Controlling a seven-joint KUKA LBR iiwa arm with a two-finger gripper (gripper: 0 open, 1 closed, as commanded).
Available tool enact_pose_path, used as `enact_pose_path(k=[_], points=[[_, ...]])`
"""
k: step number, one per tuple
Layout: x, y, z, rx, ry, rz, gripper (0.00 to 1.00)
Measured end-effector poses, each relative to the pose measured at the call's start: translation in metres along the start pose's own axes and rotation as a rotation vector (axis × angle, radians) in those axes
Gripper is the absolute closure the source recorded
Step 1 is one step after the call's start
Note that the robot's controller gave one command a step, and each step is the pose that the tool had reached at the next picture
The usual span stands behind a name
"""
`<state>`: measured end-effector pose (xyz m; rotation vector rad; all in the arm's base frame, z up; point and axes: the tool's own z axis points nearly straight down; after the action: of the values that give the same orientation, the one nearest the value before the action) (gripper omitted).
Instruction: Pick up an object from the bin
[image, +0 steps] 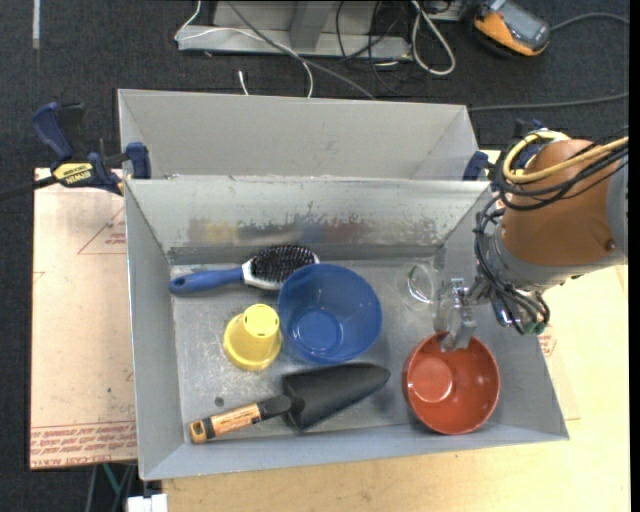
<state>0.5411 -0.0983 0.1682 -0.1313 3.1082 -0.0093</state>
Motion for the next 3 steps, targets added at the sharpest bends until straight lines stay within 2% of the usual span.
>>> enact_pose_path(k=[1,2,3], points=[[0.007,-0.001,-0.023,-0.006,0.021,0.003,1.00],[-0.011,-0.012,0.027,0.004,-0.020,-0.176,1.00],[-0.003,-0.010,0.033,-0.002,0.000,-0.164,1.00]])
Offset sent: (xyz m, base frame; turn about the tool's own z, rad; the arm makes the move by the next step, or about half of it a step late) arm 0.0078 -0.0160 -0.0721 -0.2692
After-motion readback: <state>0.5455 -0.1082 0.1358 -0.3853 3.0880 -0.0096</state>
